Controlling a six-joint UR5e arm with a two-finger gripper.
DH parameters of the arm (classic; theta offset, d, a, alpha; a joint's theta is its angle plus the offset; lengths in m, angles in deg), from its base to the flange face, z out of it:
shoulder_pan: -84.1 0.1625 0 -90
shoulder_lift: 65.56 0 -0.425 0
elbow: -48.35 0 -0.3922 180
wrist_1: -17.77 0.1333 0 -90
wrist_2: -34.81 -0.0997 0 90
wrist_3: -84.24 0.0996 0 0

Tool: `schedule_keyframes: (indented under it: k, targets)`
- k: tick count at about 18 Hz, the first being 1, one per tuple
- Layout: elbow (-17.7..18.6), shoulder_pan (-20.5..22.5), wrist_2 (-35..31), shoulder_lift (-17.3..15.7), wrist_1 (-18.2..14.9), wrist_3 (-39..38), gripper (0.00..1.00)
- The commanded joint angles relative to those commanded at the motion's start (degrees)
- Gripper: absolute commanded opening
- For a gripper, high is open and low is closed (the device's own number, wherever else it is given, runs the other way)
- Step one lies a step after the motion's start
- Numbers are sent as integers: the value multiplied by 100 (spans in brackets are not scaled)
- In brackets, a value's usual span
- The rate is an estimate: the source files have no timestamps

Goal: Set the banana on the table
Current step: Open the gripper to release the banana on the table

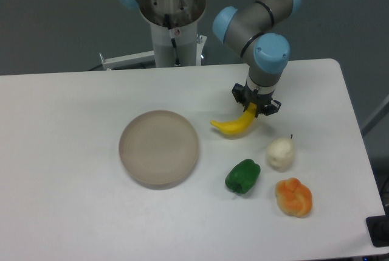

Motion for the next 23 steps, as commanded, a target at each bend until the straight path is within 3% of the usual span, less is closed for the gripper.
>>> schedule_keyframes:
  k: [12, 18, 23]
  targets:
    - [-97, -44, -18, 141, -9, 281, 28]
    - [-132, -62, -18, 149, 0, 281, 46]
    - [-176, -53, -18, 123, 0, 290, 49]
